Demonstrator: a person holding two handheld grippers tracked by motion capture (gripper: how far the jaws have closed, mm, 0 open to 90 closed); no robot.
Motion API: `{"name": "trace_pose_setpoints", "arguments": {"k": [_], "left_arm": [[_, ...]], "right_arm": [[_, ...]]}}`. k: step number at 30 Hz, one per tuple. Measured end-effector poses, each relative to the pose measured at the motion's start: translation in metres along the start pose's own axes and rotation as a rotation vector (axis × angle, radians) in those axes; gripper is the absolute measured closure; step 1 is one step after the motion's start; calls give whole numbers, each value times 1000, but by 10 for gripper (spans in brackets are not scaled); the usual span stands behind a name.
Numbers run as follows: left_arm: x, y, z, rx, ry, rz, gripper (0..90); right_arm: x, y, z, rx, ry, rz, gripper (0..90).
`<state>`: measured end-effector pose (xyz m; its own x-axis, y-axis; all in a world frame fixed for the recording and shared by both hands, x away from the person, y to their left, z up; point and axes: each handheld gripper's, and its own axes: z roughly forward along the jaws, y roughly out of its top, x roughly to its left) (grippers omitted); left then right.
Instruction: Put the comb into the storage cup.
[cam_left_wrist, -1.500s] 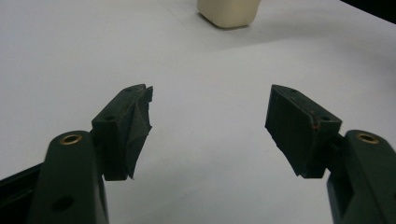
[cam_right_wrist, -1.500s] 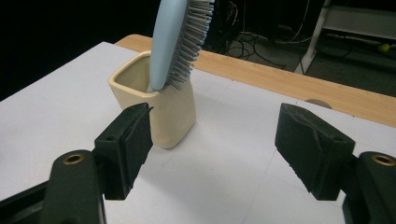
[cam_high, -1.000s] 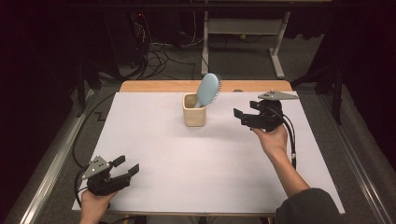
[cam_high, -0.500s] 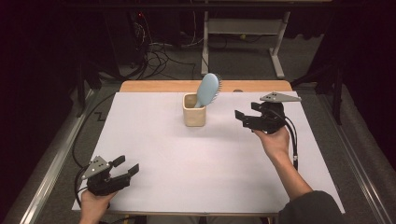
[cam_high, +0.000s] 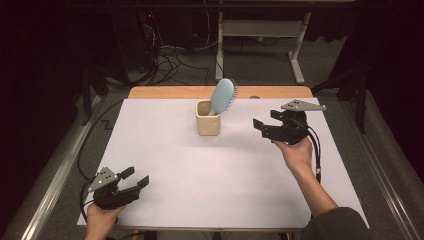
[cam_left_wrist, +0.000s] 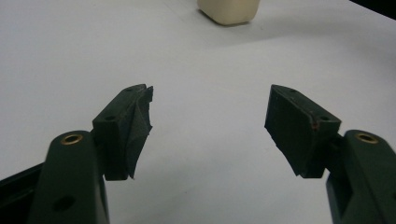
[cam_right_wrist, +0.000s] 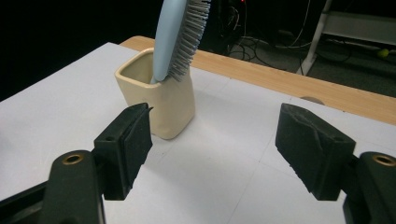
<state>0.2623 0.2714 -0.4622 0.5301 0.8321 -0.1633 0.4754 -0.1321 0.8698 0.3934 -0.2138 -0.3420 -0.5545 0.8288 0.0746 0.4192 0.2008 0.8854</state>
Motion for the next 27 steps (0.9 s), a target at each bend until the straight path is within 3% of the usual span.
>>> {"name": "trace_pose_setpoints", "arguments": {"k": [27], "left_arm": [[-1, 0, -1, -1, 5, 5, 319]], "right_arm": [[-5, -12, -14, -19, 1, 14, 275]]}}
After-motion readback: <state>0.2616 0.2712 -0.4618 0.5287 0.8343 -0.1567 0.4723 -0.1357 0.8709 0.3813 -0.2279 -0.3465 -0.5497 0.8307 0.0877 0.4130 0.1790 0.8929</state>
